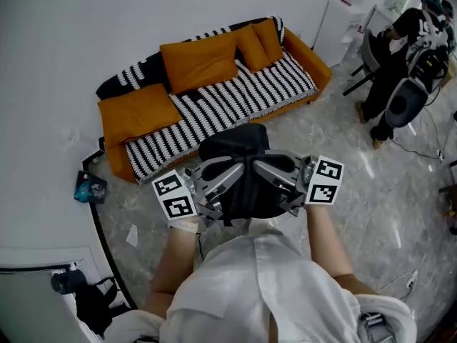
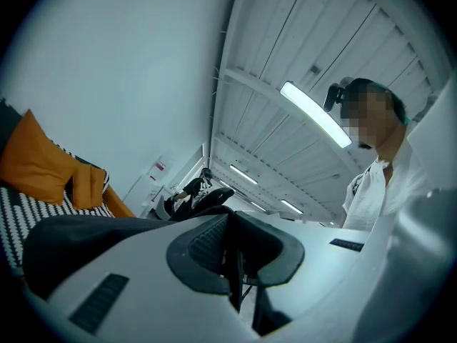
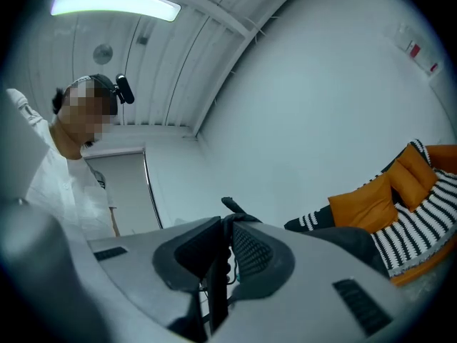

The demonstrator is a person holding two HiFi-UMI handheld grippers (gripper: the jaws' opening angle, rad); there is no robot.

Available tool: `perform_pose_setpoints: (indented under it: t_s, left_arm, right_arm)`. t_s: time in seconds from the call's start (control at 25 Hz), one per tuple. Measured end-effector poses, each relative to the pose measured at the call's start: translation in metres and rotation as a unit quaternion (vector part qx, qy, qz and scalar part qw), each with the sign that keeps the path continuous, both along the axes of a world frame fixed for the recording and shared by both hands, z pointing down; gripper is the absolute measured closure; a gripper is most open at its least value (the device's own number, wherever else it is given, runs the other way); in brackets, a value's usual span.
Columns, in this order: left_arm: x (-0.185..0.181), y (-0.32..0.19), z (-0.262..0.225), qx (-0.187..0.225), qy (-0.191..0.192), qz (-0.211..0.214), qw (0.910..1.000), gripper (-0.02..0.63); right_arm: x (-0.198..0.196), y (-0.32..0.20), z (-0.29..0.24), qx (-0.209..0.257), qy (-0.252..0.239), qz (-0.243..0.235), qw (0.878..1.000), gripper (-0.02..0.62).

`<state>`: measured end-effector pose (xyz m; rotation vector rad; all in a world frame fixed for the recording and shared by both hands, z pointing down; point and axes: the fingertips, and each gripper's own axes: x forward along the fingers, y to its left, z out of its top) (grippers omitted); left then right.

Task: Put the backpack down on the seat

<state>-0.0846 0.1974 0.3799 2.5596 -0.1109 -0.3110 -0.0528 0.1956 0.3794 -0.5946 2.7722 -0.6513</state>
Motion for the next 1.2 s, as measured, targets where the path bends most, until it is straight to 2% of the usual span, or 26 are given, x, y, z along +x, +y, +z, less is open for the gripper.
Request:
perform_pose_setpoints:
  t_s: [0.08, 0.24, 0.32, 0.8, 1.2]
  left_arm:
    - [0.007, -0.010, 0.002, -0.005, -0.003, 0.003, 1.0000, 0.558]
    - [0.049, -0.081, 0.002, -0.025, -0.009, -0.007, 0.9996, 0.558]
    - [0.064, -0.100, 0.004, -0.031, -0.010, -0.010, 0.9994, 0.558]
    - [0.126, -0.172, -0.009, -0.004, -0.013, -0.019, 0.9997, 0.558]
    - [0.152, -0.219, 0.009, -0.006, -0.030, 0.011, 0.9995, 0.558]
  right_arm:
    - [0.007, -0.010, 0.002, -0.005, 0.004, -0.005, 1.000, 0.538]
    - [0.048, -0.082, 0.001, -0.019, 0.007, -0.018, 1.000, 0.538]
    - [0.062, -0.101, 0.003, -0.021, 0.014, -0.022, 0.999, 0.538]
    - [0.125, -0.172, -0.011, 0.000, 0.025, -0.015, 1.000, 0.538]
    - [0.150, -0.218, 0.008, -0.020, 0.024, 0.007, 0.999, 0.537]
